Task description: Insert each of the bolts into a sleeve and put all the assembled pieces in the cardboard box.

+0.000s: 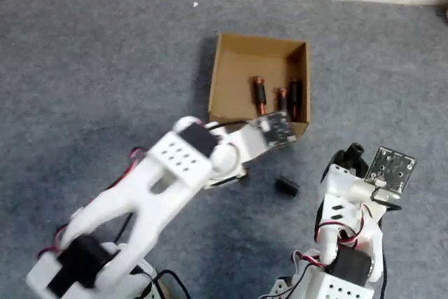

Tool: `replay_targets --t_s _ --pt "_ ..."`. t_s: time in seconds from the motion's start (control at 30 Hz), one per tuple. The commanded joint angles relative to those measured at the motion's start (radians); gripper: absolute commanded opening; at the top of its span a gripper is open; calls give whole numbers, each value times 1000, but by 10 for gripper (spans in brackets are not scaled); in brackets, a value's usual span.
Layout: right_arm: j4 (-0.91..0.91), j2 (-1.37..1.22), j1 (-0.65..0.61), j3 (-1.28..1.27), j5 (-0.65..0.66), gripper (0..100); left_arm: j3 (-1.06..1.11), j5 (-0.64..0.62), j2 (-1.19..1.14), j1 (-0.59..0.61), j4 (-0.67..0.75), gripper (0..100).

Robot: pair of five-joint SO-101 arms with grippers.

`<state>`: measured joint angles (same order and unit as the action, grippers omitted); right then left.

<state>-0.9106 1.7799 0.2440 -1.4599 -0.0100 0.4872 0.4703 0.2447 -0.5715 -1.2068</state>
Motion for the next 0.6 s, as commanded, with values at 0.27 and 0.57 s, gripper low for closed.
replay_targets --t_s 0.27,0.57 --pt "31 30 15 12 -5 5 -344 64 -412 -76 123 127" --pt "31 30 13 18 -3 5 -659 104 -705 -67 117 127"
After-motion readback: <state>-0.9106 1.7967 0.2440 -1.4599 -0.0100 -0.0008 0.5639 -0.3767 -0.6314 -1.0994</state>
